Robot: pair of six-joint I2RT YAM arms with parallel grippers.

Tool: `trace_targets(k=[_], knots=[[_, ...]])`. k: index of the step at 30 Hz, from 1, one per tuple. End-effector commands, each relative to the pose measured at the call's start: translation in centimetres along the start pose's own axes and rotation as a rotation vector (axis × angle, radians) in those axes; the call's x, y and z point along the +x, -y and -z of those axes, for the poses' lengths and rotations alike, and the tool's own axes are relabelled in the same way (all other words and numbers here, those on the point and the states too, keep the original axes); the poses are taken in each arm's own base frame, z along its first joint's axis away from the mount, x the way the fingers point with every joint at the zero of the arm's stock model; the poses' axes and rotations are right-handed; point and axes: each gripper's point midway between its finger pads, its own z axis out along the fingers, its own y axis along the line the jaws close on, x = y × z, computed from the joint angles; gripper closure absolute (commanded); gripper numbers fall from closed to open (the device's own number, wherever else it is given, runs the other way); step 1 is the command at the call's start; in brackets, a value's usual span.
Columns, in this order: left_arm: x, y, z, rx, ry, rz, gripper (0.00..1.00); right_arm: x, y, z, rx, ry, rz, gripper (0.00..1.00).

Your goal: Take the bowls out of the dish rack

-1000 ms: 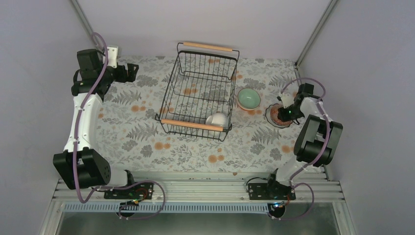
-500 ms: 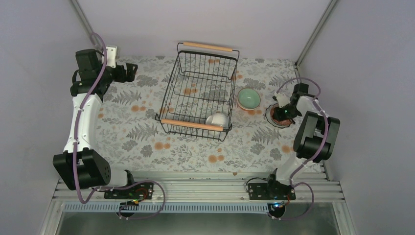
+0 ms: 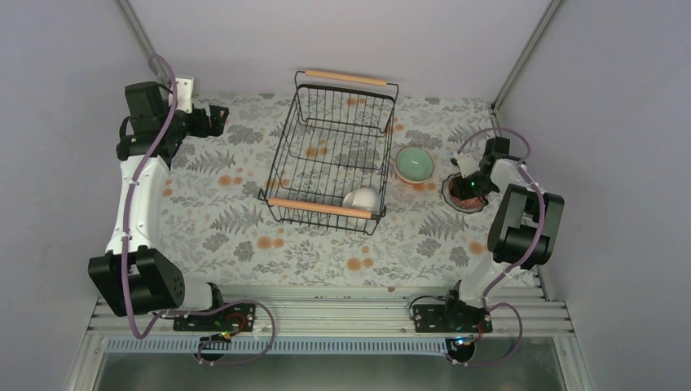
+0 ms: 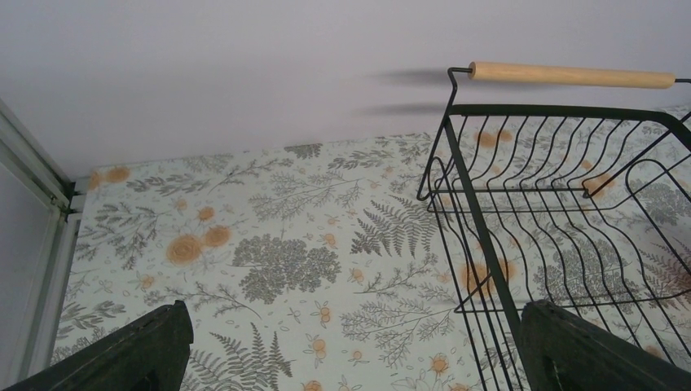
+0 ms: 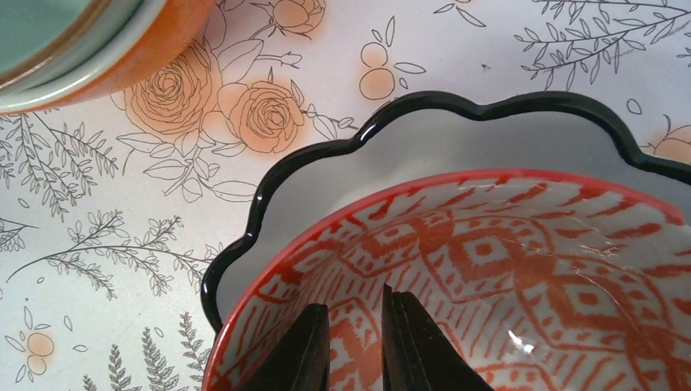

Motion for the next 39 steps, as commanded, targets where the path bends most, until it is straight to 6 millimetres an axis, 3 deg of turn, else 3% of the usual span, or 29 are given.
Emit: trace_targets(k=[1, 5, 12, 15, 23, 26, 32, 34, 39], knots=[[-1.1, 0.4, 0.9, 0.012, 0.036, -0.002, 0.0, -0.9, 0.0, 0.3, 0.003, 0.027, 0.015, 0.83], [-1.1, 0.5, 0.9, 0.019, 0.033, -0.002, 0.0, -0.9, 0.7, 2.1, 0.082, 0.02, 0.005, 0.81], [-0.8, 0.6, 0.5, 0.04, 0.026, -0.004, 0.0, -2.9, -1.4, 9.7, 0.133, 0.086, 0.053, 0.57], [-0.5, 1.1, 0.4, 0.072, 0.019, -0.011, 0.0, -4.7, -3.7, 13.0, 0.126, 0.129, 0.117, 0.54], [0.1, 1.7, -0.5, 0.132, -0.012, -0.016, 0.0, -10.8, -14.0, 18.9, -0.046, 0.293, 0.371, 0.53], [0.5, 1.5, -1.3, 0.138, -0.036, -0.018, 0.0, -12.4, -17.0, 18.7, -0.089, 0.286, 0.436, 0.52], [1.9, 1.7, -3.3, 0.124, -0.105, -0.053, 0.0, -14.3, -21.8, 15.4, -0.067, 0.205, 0.585, 0.48], [2.1, 1.8, -3.6, 0.121, -0.11, -0.06, 0.0, -14.8, -22.7, 13.4, -0.069, 0.159, 0.629, 0.43], [2.0, 2.2, -3.7, 0.111, -0.11, -0.082, 0.0, -15.7, -24.9, 11.2, -0.1, 0.076, 0.748, 0.36]])
